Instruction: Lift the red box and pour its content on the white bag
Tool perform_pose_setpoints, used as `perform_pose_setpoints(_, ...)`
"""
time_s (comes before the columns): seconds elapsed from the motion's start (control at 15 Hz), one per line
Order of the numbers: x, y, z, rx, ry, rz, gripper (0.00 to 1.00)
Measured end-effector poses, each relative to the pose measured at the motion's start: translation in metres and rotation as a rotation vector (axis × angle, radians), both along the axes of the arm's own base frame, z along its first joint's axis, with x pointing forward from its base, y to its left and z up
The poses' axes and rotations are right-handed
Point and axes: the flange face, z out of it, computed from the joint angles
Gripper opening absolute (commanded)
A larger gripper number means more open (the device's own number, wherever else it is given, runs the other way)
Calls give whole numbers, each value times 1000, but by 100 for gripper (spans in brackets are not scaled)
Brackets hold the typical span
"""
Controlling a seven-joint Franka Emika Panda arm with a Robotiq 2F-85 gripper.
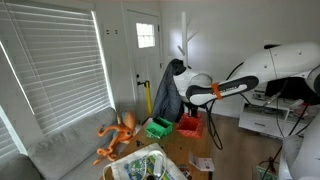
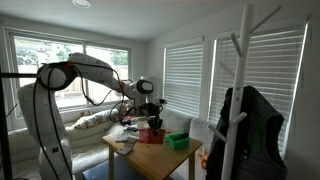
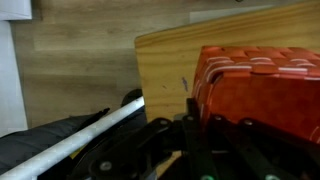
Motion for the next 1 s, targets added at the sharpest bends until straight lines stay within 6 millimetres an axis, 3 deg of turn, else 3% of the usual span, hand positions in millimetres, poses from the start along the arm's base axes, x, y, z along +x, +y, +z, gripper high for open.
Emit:
perform_pose_setpoints(0.33, 11, -38, -17, 172, -169, -108, 1)
perform_pose_setpoints(0.6, 18, -48, -21, 273, -349, -82, 1)
perform_pose_setpoints(0.8, 10, -57, -33, 364, -407, 9, 1)
perform_pose_setpoints(1.0, -3, -70, -48, 416, -346, 57, 4)
